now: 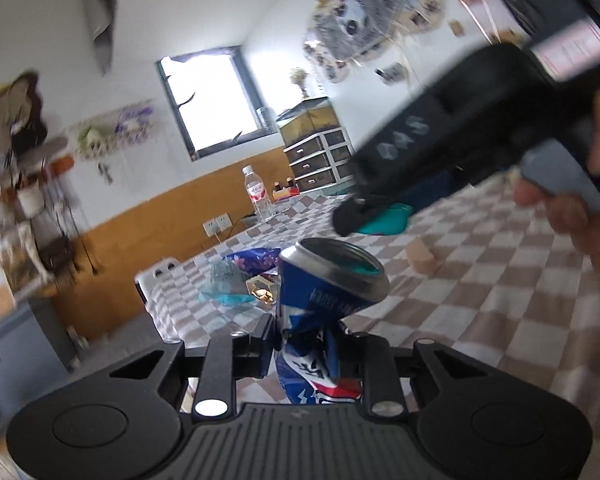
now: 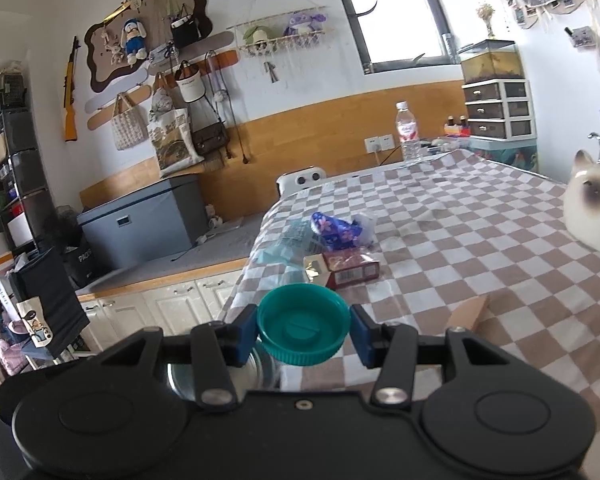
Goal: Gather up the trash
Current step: 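Carry the blue can and teal cap with both tools over the wastebasket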
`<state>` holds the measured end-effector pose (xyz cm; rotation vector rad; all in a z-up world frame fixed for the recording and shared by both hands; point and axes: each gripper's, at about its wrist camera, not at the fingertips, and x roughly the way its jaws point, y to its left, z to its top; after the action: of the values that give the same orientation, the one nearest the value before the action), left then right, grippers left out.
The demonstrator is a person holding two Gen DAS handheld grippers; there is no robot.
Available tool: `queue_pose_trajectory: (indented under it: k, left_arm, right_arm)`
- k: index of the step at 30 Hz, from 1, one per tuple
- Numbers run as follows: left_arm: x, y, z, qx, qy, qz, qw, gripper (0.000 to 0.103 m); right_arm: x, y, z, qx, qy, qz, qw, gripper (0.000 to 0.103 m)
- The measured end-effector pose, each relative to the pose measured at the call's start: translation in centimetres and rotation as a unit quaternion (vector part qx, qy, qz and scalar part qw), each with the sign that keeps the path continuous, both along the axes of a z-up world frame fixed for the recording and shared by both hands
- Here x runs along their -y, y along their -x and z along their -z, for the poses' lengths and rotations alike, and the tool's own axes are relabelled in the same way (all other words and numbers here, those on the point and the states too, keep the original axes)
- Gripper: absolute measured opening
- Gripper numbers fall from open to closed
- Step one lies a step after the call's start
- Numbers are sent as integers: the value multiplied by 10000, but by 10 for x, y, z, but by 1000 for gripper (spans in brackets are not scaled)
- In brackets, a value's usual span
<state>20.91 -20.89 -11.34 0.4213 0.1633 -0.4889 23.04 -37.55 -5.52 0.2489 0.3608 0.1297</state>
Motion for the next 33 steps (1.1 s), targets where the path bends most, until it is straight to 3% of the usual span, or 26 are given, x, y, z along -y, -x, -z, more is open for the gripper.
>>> queue_pose_trajectory:
  k: [5,11,20,33]
  left_arm:
    - [-17,3,-5,-564,814,-103,9950,27]
    - [-37,5,-11,-917,1523,-316,9836,27]
    - [-61,20,-20,-1117,1809,-474,9760,27]
    - [-116,44,-23,-1219,2068,-1101,9645,27]
  right_arm:
    - [4,13,1,-25,39,170,9998,50]
    - [6,30,7,-123,97,323,9994,50]
    - [-9,53,13,-160,330,394,9985,50]
    - [-60,75,10,-53,628,73,9980,50]
